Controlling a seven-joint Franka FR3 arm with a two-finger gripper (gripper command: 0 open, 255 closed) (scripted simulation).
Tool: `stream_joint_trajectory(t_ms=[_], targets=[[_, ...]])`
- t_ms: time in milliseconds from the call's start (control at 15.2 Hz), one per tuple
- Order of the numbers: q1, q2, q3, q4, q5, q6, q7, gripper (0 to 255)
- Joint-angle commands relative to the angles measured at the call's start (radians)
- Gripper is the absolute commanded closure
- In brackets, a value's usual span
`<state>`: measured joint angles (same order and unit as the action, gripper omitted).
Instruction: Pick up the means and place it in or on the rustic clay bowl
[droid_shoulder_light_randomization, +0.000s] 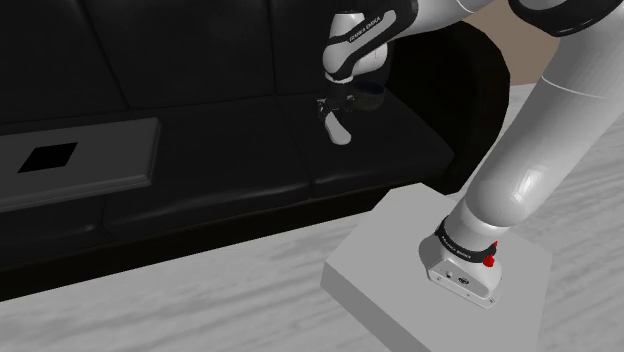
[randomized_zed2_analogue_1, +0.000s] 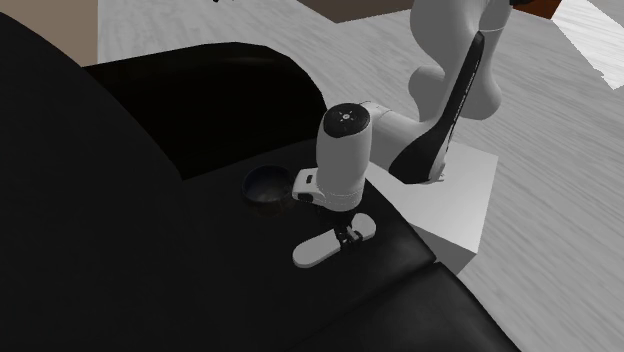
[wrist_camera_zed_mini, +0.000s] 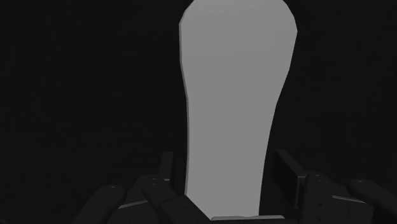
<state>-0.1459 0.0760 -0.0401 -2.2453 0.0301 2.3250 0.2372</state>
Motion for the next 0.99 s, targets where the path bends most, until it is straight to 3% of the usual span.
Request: stream_joint_trajectory(t_ms=[0,330,924], targets=[[0.000,0.000,0.000,0.000,0.000,0.000,0.000,255],[0.000,0.000,0.000,0.000,0.000,0.001,0.000,255],[0.000,-0.068,-0.001,0.049,-0.006,-0.117,0.006,255]])
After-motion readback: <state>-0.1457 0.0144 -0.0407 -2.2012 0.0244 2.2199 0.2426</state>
